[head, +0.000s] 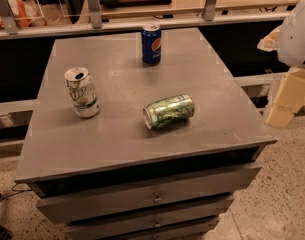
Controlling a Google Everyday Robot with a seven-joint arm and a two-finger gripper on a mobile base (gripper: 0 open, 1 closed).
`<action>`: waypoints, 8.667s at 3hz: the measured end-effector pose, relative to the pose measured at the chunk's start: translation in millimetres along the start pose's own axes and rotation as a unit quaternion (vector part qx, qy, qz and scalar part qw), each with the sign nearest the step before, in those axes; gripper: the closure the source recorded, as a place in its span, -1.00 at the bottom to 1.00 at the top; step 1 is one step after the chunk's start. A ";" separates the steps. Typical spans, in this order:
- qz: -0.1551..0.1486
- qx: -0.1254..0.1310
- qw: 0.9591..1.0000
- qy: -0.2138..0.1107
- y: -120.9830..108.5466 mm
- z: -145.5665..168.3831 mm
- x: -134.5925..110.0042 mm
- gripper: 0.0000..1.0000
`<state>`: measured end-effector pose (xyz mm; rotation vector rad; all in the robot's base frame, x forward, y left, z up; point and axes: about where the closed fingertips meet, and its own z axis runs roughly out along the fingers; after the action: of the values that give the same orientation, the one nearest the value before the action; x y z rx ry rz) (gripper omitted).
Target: Knock 7up can over
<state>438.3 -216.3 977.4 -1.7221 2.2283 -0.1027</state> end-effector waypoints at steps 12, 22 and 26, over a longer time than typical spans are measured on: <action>0.061 -0.100 0.886 -0.449 9.9 133.5 -287.1 -1.00; -0.073 -0.135 0.933 -0.326 -33.7 150.3 -387.7 1.00; -0.160 -0.146 0.976 0.029 -2.0 177.8 -304.2 1.00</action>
Offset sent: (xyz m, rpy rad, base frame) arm 0.0043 0.0090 -0.0005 0.0576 -0.0002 0.0039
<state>559.6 97.5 873.1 -2.2524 2.0672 0.1097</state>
